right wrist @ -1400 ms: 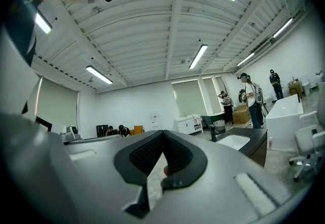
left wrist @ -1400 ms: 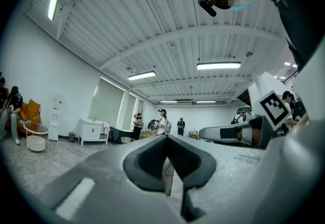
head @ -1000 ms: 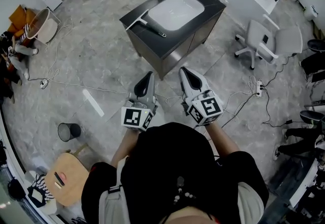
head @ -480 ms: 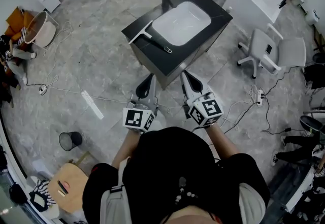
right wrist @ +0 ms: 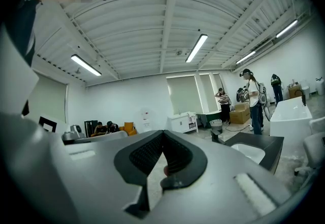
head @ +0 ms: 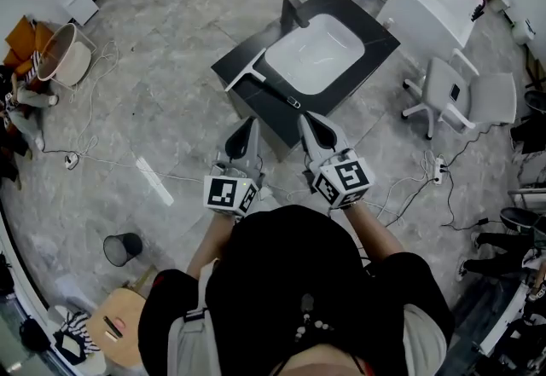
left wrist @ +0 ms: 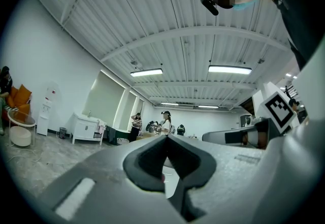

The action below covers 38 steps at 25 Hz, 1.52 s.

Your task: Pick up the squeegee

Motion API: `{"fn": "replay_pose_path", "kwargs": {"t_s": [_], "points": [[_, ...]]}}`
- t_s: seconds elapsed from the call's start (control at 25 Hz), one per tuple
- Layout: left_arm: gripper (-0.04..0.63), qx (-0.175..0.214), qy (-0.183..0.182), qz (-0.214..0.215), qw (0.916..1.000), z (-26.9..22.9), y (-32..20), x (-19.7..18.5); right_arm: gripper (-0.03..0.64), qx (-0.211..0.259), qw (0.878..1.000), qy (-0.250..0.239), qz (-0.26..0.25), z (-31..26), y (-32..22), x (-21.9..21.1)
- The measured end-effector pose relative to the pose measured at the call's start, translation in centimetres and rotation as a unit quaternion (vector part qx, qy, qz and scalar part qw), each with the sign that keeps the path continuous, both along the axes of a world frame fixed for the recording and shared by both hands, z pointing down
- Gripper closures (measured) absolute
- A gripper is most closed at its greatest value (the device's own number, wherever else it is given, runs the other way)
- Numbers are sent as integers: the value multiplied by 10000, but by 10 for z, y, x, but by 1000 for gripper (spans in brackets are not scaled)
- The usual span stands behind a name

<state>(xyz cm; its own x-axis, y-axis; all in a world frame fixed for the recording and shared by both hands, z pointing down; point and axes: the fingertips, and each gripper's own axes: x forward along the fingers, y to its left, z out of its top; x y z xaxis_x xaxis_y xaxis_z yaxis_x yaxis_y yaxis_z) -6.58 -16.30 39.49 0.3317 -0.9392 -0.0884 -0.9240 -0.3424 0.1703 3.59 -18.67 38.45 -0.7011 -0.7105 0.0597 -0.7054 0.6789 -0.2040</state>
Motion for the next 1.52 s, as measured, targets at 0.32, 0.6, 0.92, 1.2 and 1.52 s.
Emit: {"fn": "replay_pose_path", "kwargs": {"t_s": [0.32,0.6,0.92,1.2,1.52], "points": [[595,41,71,15,10000,2,-25,-18,614,-62,9998,172,14,12,-23,-18],[595,-151,1,-45,9999,15,-33,-29,614,-143,9997,180,-23,21,-42,-31],[595,-96,-82,-344,9993,10,-56,-45,614,-157,9994,145,-283,25,-80,-48],[595,-189,-58,-744,9970,13,-91,-49,614,-307,9968,234,-705,33,-125,-60],[595,-77,-55,-1141,9934,10,-133,-35,614,-415,9928,334,-1069,46,-177,-54]]}}
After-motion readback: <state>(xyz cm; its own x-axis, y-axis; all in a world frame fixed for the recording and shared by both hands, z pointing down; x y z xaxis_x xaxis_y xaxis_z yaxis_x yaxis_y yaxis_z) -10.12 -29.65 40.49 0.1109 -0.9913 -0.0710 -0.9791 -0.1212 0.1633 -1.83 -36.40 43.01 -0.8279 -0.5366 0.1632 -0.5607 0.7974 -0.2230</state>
